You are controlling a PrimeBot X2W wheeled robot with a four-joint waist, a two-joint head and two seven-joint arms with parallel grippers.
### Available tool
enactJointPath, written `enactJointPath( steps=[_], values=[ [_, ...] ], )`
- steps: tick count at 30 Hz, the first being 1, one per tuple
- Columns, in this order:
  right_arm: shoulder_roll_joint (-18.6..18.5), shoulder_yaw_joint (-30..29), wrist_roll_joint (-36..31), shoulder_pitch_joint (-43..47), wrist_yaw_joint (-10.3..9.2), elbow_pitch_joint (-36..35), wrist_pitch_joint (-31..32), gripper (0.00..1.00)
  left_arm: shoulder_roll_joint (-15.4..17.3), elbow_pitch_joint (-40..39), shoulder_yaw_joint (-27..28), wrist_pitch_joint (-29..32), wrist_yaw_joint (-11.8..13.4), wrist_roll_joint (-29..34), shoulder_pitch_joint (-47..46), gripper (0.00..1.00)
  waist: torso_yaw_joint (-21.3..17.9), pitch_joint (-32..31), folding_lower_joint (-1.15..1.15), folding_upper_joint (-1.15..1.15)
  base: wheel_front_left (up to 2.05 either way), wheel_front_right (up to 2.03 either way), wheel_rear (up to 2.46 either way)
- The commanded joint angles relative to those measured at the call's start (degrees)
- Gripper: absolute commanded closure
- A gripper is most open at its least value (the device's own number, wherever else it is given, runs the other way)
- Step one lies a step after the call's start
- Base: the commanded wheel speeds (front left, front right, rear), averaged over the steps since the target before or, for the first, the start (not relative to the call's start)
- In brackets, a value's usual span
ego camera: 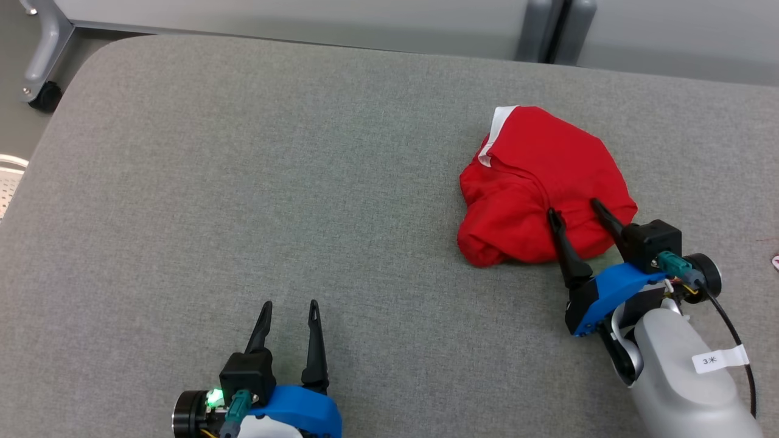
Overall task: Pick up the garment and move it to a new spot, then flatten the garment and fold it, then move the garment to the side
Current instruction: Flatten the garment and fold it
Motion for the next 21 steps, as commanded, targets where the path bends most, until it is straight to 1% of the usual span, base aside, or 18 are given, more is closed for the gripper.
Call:
enactJointPath(
  steps=[1,3,5,6,7,10,13,17,21],
  values=[
    [-0.2,-0.7,-0.3,-1.1,0.01,0.6,0.0,0.0,0.0,-0.4,-0.2,-0.3,0.4,-0.4,-1.0,0.0,0.2,0.5,-0.01,-0.01,0.0,0.0,0.0],
    [-0.4,-1.2,-0.5,-1.4,0.01,1.6,0.0,0.0,0.0,-0.5,-0.6,-0.3,0.5,-0.7,-1.4,0.0,0.3,0.9,-0.01,-0.01,0.0,0.0,0.0],
    [-0.7,-1.6,-0.8,-2.0,0.01,2.6,0.0,0.27,-0.1,-0.6,-0.9,-0.3,0.5,-0.8,-1.9,0.0,0.3,1.1,-0.01,-0.01,0.0,0.0,0.0],
    [-0.8,-1.8,-0.8,-2.3,0.01,3.1,0.0,0.71,-0.1,-0.6,-1.0,-0.3,0.6,-0.8,-2.0,0.0,0.3,1.3,-0.01,-0.01,0.0,0.0,0.0],
    [-0.8,-1.6,-0.9,-2.6,0.01,3.5,0.0,1.0,-0.1,-0.6,-1.1,-0.3,0.7,-1.0,-1.9,0.0,0.3,1.4,-0.01,-0.01,0.0,0.0,0.0],
    [-0.5,-1.8,-0.1,-3.0,0.01,4.0,0.0,1.0,0.0,-0.5,-1.1,-0.3,0.9,-1.3,-1.8,0.0,0.0,1.4,-0.01,-0.01,0.0,0.0,0.0],
    [-0.5,-1.6,0.7,-3.0,0.01,2.1,0.0,1.0,-0.1,-0.4,-0.8,-0.3,0.9,-1.3,-1.8,0.0,-0.5,1.0,-0.01,-0.01,0.0,0.0,0.0],
    [0.3,-1.0,3.4,-1.2,0.01,-2.8,0.0,1.0,-0.1,-0.3,-0.3,-0.3,0.3,-1.3,-1.1,0.0,-1.7,-0.6,-0.01,-0.01,0.0,0.0,0.0],
    [0.8,1.0,7.2,-0.8,0.01,-8.6,0.0,1.0,-0.1,0.3,0.2,-0.3,-0.5,-1.3,-0.5,0.0,-3.2,-3.2,-0.01,-0.01,0.0,0.0,0.0]
  ],
)
